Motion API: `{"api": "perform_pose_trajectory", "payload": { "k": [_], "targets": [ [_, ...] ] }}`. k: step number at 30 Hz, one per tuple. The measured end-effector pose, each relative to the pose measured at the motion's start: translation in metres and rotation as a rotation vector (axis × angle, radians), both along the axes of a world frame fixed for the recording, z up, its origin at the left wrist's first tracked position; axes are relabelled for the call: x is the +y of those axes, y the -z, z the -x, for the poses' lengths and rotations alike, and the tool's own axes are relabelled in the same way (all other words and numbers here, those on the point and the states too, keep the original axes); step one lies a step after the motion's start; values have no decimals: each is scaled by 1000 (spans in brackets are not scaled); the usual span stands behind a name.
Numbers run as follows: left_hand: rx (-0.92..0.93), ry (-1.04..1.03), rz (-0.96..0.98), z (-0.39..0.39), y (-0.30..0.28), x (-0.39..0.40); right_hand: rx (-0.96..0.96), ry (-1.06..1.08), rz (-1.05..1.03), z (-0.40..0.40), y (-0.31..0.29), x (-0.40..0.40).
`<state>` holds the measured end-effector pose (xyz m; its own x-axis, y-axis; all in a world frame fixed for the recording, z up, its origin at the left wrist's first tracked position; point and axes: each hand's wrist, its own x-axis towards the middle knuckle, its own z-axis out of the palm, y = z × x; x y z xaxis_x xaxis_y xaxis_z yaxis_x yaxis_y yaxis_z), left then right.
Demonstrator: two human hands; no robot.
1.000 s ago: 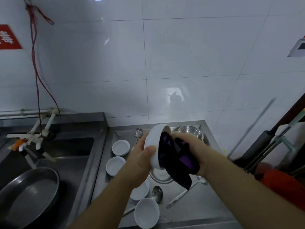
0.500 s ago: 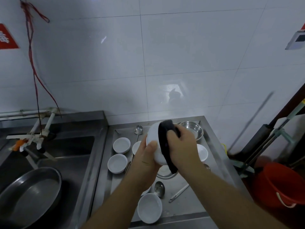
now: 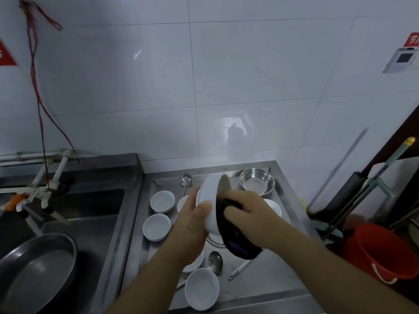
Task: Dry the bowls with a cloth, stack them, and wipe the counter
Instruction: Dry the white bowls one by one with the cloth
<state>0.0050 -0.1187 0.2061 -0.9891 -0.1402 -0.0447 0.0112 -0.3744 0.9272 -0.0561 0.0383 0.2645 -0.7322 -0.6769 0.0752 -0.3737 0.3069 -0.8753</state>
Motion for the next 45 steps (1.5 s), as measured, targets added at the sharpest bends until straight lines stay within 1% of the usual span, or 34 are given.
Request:
{"api": "perform_pose_trajectory", "payload": {
  "k": [1,3,4,5,6,8,10,11,13,16,18,20,23,26,28,29,31,32,33,35,37,40,43,45],
  "targets": [
    [5,6,-8,0,0,-1,-144,55,127,-3,2,-3],
    [9,2,-17,-1,1,1,-492,155,367,-9,6,-11],
    [8,-11,-9,-1,1,3,-612,199,439,-10,7,-15],
    [9,-28,0,-1,3,6,-659,247,471,-10,7,-19],
    [12,-47,6,0,4,9,-636,295,463,-9,8,-21],
    [20,-79,25,2,6,13,-472,373,378,-6,10,-22],
    [28,-118,87,4,5,16,-325,380,294,-4,11,-21],
    [28,-133,129,5,4,16,-316,370,261,-4,12,-20],
    [30,-154,220,6,6,15,-442,349,243,-2,10,-17],
    [64,-144,387,8,10,11,-796,353,293,7,12,-10],
    [70,-83,497,8,10,4,-1000,356,356,9,11,-2],
    [83,5,592,9,9,-5,-1073,321,425,8,12,1],
    [103,82,681,10,13,-14,-1118,314,502,5,17,-1],
    [92,95,672,12,13,-16,-1130,329,542,4,23,-2],
    [38,41,613,14,12,-13,-1129,345,607,6,25,-2],
    [-28,-10,521,14,12,-10,-1117,354,644,7,26,-1],
    [-243,-63,177,12,13,-4,-1093,359,718,11,26,0],
    [-330,-31,5,10,14,-2,-1086,355,755,13,27,2],
    [-365,15,-133,6,15,0,-1080,343,792,15,28,4],
    [-325,48,-308,1,14,1,-1074,308,835,17,30,8],
    [-267,16,-411,0,9,3,-1062,281,838,16,35,9],
    [-226,-38,-552,2,4,2,-1060,286,818,11,42,10],
    [-174,-86,-635,6,-1,-5,-1070,342,748,7,48,9],
    [-137,-101,-618,8,-5,-9,-1092,418,680,2,54,5]
  ]
}}
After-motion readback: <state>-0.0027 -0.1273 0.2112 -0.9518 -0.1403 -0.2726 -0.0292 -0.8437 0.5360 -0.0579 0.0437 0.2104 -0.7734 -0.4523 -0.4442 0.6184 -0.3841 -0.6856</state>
